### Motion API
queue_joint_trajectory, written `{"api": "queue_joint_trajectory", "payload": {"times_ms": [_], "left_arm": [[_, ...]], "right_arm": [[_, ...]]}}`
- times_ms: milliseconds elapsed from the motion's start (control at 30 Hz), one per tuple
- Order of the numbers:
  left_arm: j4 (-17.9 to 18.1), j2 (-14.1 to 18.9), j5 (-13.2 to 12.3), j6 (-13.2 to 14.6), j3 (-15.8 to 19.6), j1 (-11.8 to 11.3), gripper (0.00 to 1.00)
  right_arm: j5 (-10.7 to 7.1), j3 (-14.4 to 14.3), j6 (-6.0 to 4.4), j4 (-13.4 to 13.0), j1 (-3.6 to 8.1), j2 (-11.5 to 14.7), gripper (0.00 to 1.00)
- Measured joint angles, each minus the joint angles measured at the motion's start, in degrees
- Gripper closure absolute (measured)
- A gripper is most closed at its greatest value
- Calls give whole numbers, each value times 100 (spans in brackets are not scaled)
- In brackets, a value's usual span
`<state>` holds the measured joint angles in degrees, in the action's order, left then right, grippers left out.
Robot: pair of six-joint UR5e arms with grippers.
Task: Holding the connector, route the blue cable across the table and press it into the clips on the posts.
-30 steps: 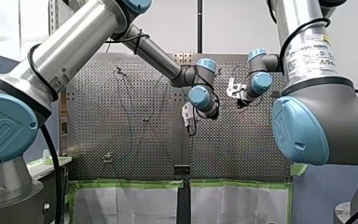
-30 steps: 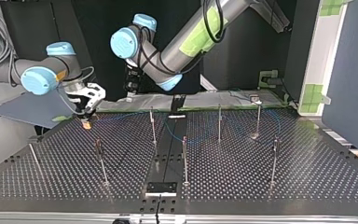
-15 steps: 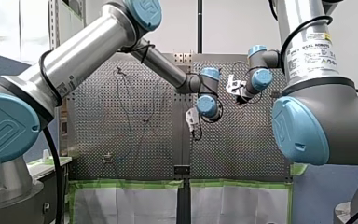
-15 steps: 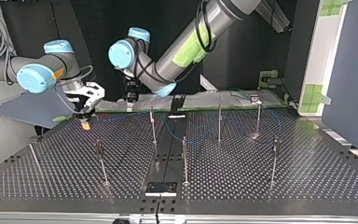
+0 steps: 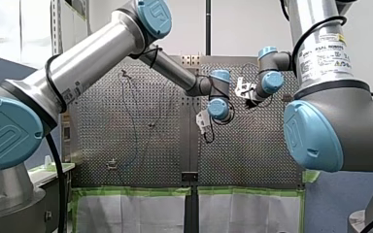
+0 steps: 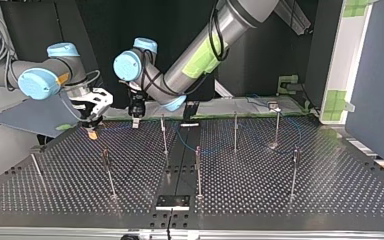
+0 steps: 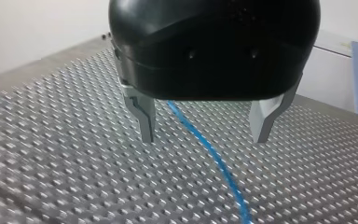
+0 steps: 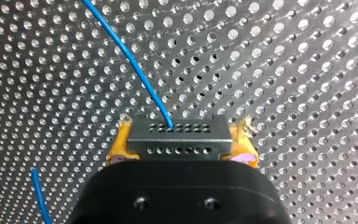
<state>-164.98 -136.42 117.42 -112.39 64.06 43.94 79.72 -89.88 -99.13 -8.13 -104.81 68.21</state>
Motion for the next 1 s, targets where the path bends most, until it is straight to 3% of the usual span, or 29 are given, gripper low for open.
{"api": "queue_joint_trajectory", "payload": {"times_ms": [200,333,600,633,667,700,733,767,800,867,1000], "left_arm": [[-285,-308,39,-89,-308,-76,0],[-361,-488,50,-119,-508,-148,0],[-476,-555,97,-124,-836,-93,0],[-485,-555,114,-123,-851,-81,14],[-489,-555,125,-120,-858,-71,35],[-493,-555,138,-117,-862,-63,35],[-496,-555,156,-113,-865,-53,51],[-498,-555,175,-108,-867,-47,74],[-499,-555,196,-102,-868,-42,74],[-500,-555,234,-93,-869,-35,100],[-501,-554,256,-99,-870,-24,100]], "right_arm": [[-14,0,6,-7,-7,16,100],[-120,0,1,-16,-9,22,100],[-207,0,-3,-22,27,32,100],[-208,1,-3,-22,30,35,100],[-209,2,-2,-23,32,36,100],[-210,2,-3,-23,34,38,100],[-210,2,-2,-22,37,41,100],[-211,3,-3,-23,39,43,100],[-211,3,-3,-23,42,46,100],[-210,6,-2,-26,47,57,100],[-211,13,-3,-30,50,85,100]]}}
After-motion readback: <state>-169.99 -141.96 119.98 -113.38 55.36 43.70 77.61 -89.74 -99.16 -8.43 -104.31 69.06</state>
